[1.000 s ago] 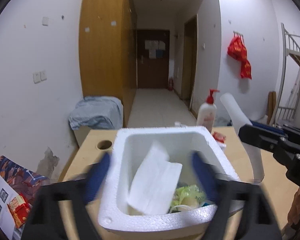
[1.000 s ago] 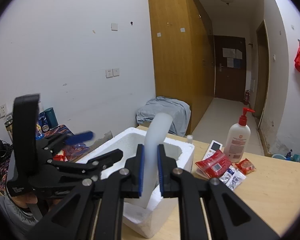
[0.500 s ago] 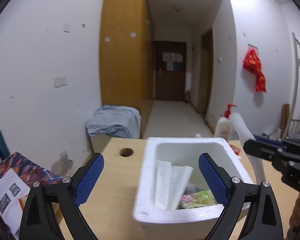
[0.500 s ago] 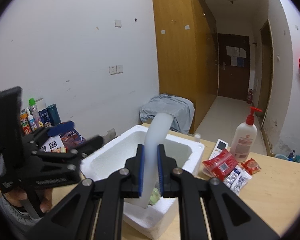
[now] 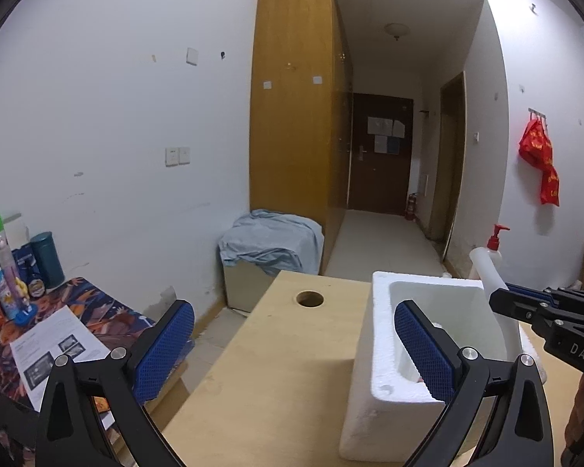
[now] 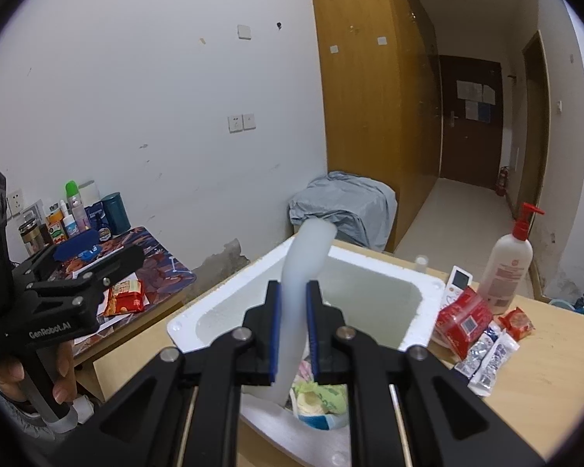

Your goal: Organize soft objects

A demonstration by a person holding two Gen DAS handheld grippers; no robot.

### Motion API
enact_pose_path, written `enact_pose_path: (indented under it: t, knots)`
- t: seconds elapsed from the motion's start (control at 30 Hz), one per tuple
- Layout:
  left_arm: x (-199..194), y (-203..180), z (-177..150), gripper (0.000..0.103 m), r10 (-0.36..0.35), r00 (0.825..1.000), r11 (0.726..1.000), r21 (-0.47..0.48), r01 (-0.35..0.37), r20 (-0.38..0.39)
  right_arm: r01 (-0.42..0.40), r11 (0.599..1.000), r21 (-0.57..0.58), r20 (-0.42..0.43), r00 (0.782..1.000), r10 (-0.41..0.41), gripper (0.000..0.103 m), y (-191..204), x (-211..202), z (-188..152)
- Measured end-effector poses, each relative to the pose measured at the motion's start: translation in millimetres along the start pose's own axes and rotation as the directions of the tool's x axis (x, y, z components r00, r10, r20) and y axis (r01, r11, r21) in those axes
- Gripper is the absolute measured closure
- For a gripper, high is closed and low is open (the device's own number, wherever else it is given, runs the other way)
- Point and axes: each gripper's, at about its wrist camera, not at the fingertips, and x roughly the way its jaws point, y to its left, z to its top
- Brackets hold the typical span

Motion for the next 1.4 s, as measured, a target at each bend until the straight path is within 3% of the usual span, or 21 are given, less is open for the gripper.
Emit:
enact_pose_path:
  t: [0.47, 0.6, 0.67, 0.7, 0.73, 0.8, 1.4]
  knots:
    - [3, 6, -2, 0.0, 0.014, 1.0, 1.0, 0.005, -0.014, -0.004, 0.006, 1.0, 0.006, -0.028, 1.0, -0.006, 0.088, 2, 12, -1]
    - [2, 7, -4, 0.0, 0.008, 1.0, 1.0, 0.002, -0.008, -0.006, -0.002, 1.0, 0.017, -0.006, 1.0, 0.002, 0.077, 1, 7, -1]
    - [2, 7, -4, 0.0, 0.01, 1.0, 1.0, 0.0, -0.01, -0.005, 0.005, 1.0, 0.021, -0.006, 1.0, -0.005, 0.068, 1, 7, 0]
    - [2, 8, -4, 0.0, 0.01, 1.0, 1.0, -0.002, -0.01, -0.005, 0.019, 1.0, 0.024, -0.008, 1.0, -0.019, 0.051, 0, 7, 0]
    - [1, 8, -4, 0.0, 0.006, 1.0, 1.0, -0.004, -0.006, -0.005, 0.03, 0.999, 0.026, -0.011, 0.999, -0.03, 0.027, -1, 7, 0]
    - [1, 8, -4, 0.0, 0.005, 1.0, 1.0, -0.004, -0.005, -0.003, 0.035, 0.999, 0.024, -0.007, 0.999, -0.034, 0.006, 0, 6, -1]
    - [-5, -5, -3, 0.0, -0.031, 1.0, 1.0, 0.005, 0.031, 0.002, 0.092, 0.994, 0.052, 0.021, 0.995, -0.094, 0.0, -13, -17, -5]
